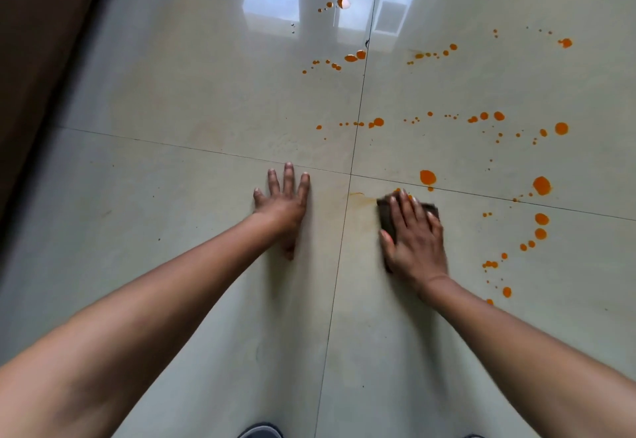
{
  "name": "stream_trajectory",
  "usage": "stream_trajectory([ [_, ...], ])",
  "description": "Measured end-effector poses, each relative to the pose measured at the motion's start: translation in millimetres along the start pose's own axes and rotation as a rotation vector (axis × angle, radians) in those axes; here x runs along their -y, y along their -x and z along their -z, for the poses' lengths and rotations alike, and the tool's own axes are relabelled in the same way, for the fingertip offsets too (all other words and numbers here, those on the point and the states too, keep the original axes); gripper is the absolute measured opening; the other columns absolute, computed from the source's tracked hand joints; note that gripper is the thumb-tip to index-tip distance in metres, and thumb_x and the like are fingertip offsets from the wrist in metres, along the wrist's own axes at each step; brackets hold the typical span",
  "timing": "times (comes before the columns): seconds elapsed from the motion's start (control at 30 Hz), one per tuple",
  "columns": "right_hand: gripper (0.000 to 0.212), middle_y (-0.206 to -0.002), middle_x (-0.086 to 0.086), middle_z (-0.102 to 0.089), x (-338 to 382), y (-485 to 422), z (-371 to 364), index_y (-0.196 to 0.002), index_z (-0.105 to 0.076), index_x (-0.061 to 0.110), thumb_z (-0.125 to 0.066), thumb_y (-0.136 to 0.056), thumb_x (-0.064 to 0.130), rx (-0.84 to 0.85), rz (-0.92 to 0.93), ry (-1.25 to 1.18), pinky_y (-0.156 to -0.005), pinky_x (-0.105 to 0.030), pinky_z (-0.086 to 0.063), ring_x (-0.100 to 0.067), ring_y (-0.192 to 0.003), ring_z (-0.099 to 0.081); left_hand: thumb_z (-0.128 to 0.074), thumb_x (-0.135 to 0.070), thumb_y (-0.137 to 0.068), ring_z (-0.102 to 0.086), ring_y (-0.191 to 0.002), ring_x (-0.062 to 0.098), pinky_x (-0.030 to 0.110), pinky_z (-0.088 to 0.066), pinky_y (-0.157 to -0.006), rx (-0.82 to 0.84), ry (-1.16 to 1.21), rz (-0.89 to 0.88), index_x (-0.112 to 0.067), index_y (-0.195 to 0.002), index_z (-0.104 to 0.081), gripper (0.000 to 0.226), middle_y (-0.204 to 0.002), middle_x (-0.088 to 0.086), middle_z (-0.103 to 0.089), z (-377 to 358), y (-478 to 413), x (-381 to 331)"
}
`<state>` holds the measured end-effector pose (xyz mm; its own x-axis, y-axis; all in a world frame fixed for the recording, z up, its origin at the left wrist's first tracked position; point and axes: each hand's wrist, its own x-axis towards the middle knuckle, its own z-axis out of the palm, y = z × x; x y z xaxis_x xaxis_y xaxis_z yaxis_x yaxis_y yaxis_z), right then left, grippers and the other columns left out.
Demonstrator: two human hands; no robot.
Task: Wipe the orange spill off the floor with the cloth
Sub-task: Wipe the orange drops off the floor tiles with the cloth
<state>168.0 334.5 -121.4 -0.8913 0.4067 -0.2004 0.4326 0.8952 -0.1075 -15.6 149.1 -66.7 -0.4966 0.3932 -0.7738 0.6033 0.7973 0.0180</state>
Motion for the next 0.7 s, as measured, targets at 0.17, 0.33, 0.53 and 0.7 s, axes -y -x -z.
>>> stream_trajectory([
  [0.17,0.068,-0.159,-0.005,-0.025,67.3,6.5,-3.9,-0.150,-0.031,0.017,-0.035,-0.090,0.047,0.017,0.217,0.022,-0.113,-0.041,-0.019,-0.020,-0.145,-0.023,-0.096,-0.031,-0.049,0.030,-0.135,0.052,0.071,-0.006,-0.108,0.047,0.024,0.006,-0.013,-0.145,0.032,0.161,-0.144,0.021,0.046,3.2,-4.0,-5.6],
  [0.33,0.069,-0.159,-0.004,-0.022,-12.8,34.2,-0.3,-0.151,-0.029,0.019,-0.034,-0.090,0.049,0.037,0.208,0.029,-0.112,-0.040,-0.017,-0.021,-0.144,-0.028,-0.095,-0.043,-0.042,0.034,-0.132,0.053,0.072,-0.003,-0.108,0.031,0.027,0.021,-0.012,-0.142,0.036,0.168,-0.143,0.022,0.047,-1.5,-0.1,-8.0],
  [0.53,0.070,-0.157,-0.007,-0.027,69.3,-33.4,1.1,-0.150,-0.031,0.016,-0.030,-0.088,0.049,-0.012,0.094,-0.045,-0.112,-0.041,-0.018,-0.023,-0.144,-0.028,-0.095,-0.044,-0.040,0.029,-0.137,0.049,0.070,-0.005,-0.110,-0.026,0.044,-0.006,-0.016,-0.146,0.031,0.167,-0.148,0.019,0.042,-3.1,2.7,-4.1],
  [0.7,0.068,-0.159,-0.004,-0.021,5.0,41.0,2.1,-0.151,-0.029,0.019,-0.040,-0.090,0.047,0.037,0.401,0.012,-0.113,-0.040,-0.020,-0.021,-0.144,-0.027,-0.094,-0.045,-0.041,0.029,-0.137,0.049,0.068,-0.004,-0.111,-0.034,0.038,-0.010,-0.015,-0.146,0.032,0.166,-0.148,0.019,0.042,-1.8,6.1,-3.4],
])
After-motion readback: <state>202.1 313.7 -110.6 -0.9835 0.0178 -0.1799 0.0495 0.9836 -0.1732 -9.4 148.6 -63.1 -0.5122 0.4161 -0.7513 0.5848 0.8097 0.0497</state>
